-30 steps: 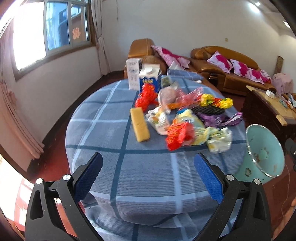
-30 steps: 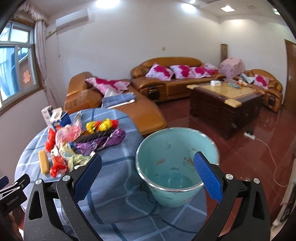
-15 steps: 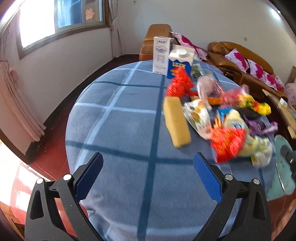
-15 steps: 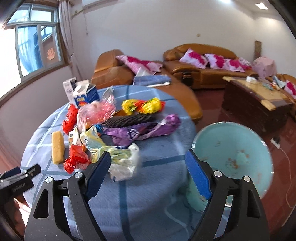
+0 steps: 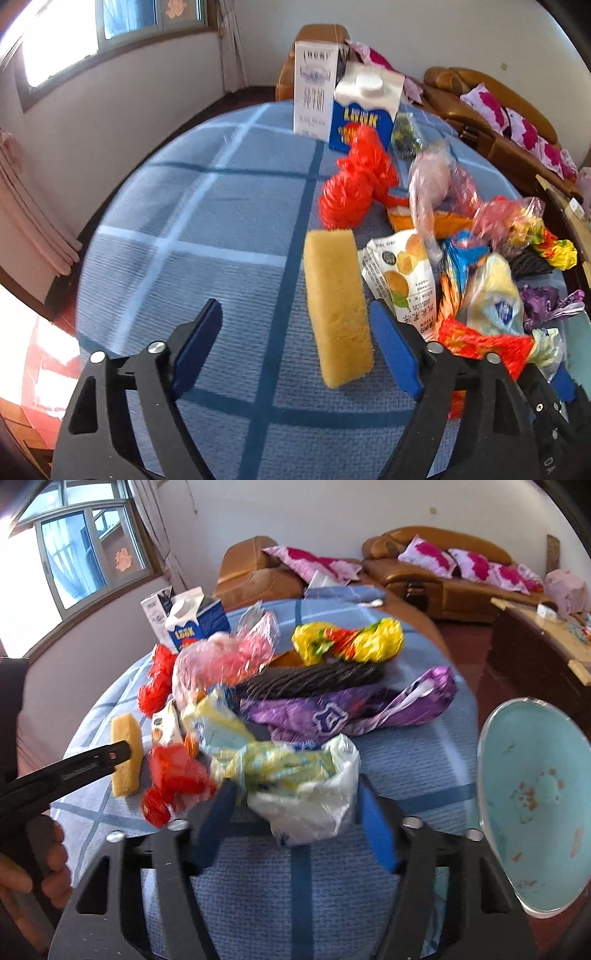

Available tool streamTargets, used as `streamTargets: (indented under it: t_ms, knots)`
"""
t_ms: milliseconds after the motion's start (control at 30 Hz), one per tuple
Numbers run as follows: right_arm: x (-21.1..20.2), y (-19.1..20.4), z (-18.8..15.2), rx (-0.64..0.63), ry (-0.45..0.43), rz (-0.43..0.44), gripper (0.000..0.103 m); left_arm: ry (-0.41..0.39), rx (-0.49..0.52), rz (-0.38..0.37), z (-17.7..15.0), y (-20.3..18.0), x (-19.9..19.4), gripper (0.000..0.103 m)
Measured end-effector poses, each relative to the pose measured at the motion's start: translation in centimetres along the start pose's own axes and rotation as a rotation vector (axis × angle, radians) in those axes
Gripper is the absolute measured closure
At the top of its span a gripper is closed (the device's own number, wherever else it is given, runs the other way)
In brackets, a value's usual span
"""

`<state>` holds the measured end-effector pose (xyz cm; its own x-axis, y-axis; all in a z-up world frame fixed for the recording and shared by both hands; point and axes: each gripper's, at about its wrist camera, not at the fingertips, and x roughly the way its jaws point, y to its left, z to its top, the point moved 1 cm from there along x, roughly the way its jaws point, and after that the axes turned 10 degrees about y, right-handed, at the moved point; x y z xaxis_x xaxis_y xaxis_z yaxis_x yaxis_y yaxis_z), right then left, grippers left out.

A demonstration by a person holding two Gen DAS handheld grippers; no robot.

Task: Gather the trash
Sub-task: 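Grasp the yellow sponge with the left tool while the right tool grasps the white-yellow plastic bag, then carry the sponge with the left tool while the right tool carries the bag over the teal bin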

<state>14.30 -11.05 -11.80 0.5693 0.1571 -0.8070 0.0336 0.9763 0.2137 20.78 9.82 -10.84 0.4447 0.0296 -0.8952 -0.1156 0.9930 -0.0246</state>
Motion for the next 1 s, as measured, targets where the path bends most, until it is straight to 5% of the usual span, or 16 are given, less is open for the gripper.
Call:
streamTargets:
  t_ms: [67, 267, 700, 1000]
  knots:
    - [0.1, 0.1, -0.1, -0.012, -0.005, 0.004, 0.050, 0.022, 0.000, -0.029, -0.1, -0.1, 0.7, 0.033]
    - [-1.2, 0.4, -0.6, -0.038, -0.042, -0.003, 0.057, 0.000, 0.024, -0.108, -0.8, -0.6, 0.1, 0.076]
    - [-8.4, 0.2, -1.4, -0.050, -0.284, -0.049, 0.058, -0.140, 0.017, -0.136, -2.8, 0.7, -5.8, 0.078]
    - [-10.6, -1.6, -2.4, 0.005, -0.317, -0.089, 0.058, -0.168, 0.074, -0.140, -4.8, -1.7, -8.6, 0.078]
